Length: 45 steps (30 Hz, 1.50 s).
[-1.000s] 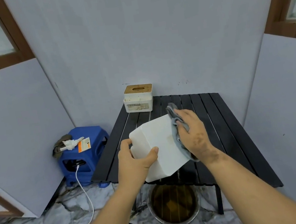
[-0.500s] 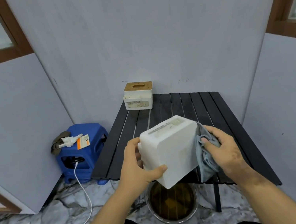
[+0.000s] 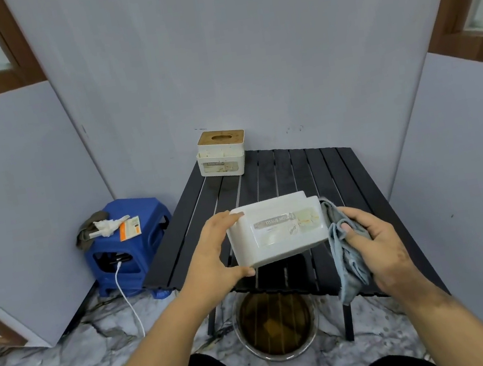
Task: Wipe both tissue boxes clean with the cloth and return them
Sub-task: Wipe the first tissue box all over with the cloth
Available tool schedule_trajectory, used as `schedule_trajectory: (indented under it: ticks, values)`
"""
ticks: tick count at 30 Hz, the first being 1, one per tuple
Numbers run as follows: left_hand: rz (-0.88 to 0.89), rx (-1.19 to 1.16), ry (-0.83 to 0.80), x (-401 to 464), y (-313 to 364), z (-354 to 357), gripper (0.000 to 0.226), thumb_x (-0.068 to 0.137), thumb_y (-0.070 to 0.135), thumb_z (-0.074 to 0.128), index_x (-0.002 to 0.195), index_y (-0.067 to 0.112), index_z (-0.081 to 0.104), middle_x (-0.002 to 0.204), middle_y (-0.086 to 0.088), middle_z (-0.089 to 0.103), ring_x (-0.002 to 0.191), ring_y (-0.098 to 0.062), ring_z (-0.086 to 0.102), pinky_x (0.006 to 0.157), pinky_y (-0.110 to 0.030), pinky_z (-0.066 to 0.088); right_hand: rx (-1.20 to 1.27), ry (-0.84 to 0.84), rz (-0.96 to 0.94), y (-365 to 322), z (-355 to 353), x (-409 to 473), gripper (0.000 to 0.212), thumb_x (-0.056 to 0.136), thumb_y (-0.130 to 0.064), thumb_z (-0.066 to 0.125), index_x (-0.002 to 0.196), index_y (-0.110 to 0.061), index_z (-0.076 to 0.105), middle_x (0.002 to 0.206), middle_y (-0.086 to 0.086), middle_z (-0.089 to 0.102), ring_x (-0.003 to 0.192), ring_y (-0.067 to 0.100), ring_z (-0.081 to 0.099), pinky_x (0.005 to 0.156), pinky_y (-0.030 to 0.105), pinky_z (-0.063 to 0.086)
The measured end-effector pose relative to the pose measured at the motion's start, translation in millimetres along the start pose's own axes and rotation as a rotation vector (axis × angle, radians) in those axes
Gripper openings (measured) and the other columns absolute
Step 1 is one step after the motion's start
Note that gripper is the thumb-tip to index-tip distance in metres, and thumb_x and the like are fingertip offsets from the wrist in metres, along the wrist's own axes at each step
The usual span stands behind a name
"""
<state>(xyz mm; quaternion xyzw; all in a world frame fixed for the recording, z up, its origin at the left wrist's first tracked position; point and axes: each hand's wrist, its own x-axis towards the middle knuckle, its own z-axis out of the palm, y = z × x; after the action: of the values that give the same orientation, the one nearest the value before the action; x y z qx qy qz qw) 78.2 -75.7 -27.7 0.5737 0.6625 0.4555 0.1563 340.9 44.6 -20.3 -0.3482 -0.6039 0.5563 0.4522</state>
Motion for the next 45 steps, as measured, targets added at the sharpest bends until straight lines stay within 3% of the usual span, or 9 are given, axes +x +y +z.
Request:
schedule_trajectory:
  ticks: [8, 13, 17, 24, 27, 32, 36, 40, 45]
  values:
    - [0.089, 0.036, -0.018, -3, -6, 14, 0.104, 0.067, 0.014, 0.093, 0.134, 0.066, 0.033, 0.158, 0.017, 0.027, 0.130, -0.013, 0.050, 0.110, -0.047, 0.047, 0.012, 0.043, 0.008, -2, 0, -8, 0.024, 0.096, -0.005, 0.057, 0.113, -0.019, 0.068, 0.100, -0.002, 0.075, 0.093, 0.015, 0.071, 0.076, 0.023, 0.058]
    - [0.121, -0.049, 0.045, -13, -2, 23, 0.091, 0.068, 0.038, 0.092, 0.140, 0.050, 0.038, 0.151, 0.015, 0.035, 0.135, -0.012, 0.047, 0.113, -0.039, 0.045, 0.018, 0.027, 0.036, -5, -2, -15, 0.021, 0.094, -0.012, 0.061, 0.111, -0.023, 0.068, 0.104, 0.001, 0.074, 0.099, 0.020, 0.071, 0.083, 0.032, 0.058]
    - [0.096, -0.194, 0.044, -23, 6, 31, 0.078, 0.072, 0.045, 0.085, 0.135, 0.054, 0.039, 0.148, 0.017, 0.042, 0.138, -0.010, 0.046, 0.113, -0.032, 0.042, 0.010, 0.007, 0.035, -2, -7, -30, 0.025, 0.092, -0.010, 0.063, 0.103, -0.030, 0.070, 0.102, 0.004, 0.074, 0.096, 0.024, 0.071, 0.084, 0.038, 0.058]
    - [0.117, -0.208, 0.049, -26, 2, 47, 0.045, 0.075, 0.033, 0.081, 0.112, 0.037, 0.055, 0.152, 0.010, 0.043, 0.142, -0.022, 0.045, 0.112, -0.052, 0.045, -0.007, 0.026, 0.020, 4, -20, -53, 0.026, 0.078, -0.016, 0.070, 0.099, -0.032, 0.071, 0.099, 0.003, 0.073, 0.094, 0.022, 0.071, 0.081, 0.031, 0.058]
    - [0.130, -0.188, 0.064, -32, 0, 54, 0.042, 0.068, 0.027, 0.086, 0.097, 0.039, 0.059, 0.149, 0.017, 0.044, 0.141, -0.013, 0.046, 0.111, -0.050, 0.047, -0.037, 0.034, 0.027, 8, -26, -59, 0.028, 0.086, -0.004, 0.068, 0.100, -0.027, 0.070, 0.098, 0.003, 0.072, 0.094, 0.023, 0.070, 0.077, 0.028, 0.059]
    - [0.147, -0.166, 0.083, -38, -10, 70, 0.040, 0.065, 0.016, 0.087, 0.089, 0.030, 0.059, 0.149, 0.016, 0.044, 0.141, -0.011, 0.047, 0.109, -0.048, 0.050, -0.196, 0.168, 0.049, 12, -27, -62, 0.024, 0.085, -0.010, 0.073, 0.104, -0.024, 0.068, 0.097, -0.001, 0.073, 0.093, 0.020, 0.070, 0.084, 0.041, 0.059]
    - [0.153, -0.166, 0.082, -41, -9, 76, 0.038, 0.065, 0.014, 0.087, 0.087, 0.030, 0.060, 0.150, 0.018, 0.043, 0.140, -0.012, 0.048, 0.111, -0.044, 0.048, -0.556, 0.266, -0.218, -2, -22, -56, 0.034, 0.083, -0.017, 0.076, 0.114, -0.025, 0.065, 0.107, -0.007, 0.066, 0.100, 0.009, 0.063, 0.085, 0.019, 0.053]
    - [0.180, -0.155, 0.085, -43, -15, 80, 0.034, 0.067, 0.017, 0.088, 0.088, 0.021, 0.062, 0.150, 0.013, 0.043, 0.140, -0.017, 0.049, 0.109, -0.041, 0.050, -0.920, -0.079, -0.576, -16, -5, -32, 0.036, 0.082, -0.010, 0.076, 0.116, -0.013, 0.066, 0.109, -0.007, 0.063, 0.107, 0.006, 0.043, 0.093, 0.014, 0.035]
    - [0.198, -0.093, 0.091, -47, -22, 81, 0.038, 0.067, 0.008, 0.092, 0.085, 0.019, 0.062, 0.150, 0.012, 0.043, 0.139, -0.015, 0.050, 0.107, -0.039, 0.051, -0.996, -0.150, -0.592, -4, 18, -22, 0.021, 0.079, -0.007, 0.075, 0.098, -0.017, 0.073, 0.094, -0.010, 0.068, 0.096, 0.012, 0.048, 0.087, 0.020, 0.041]
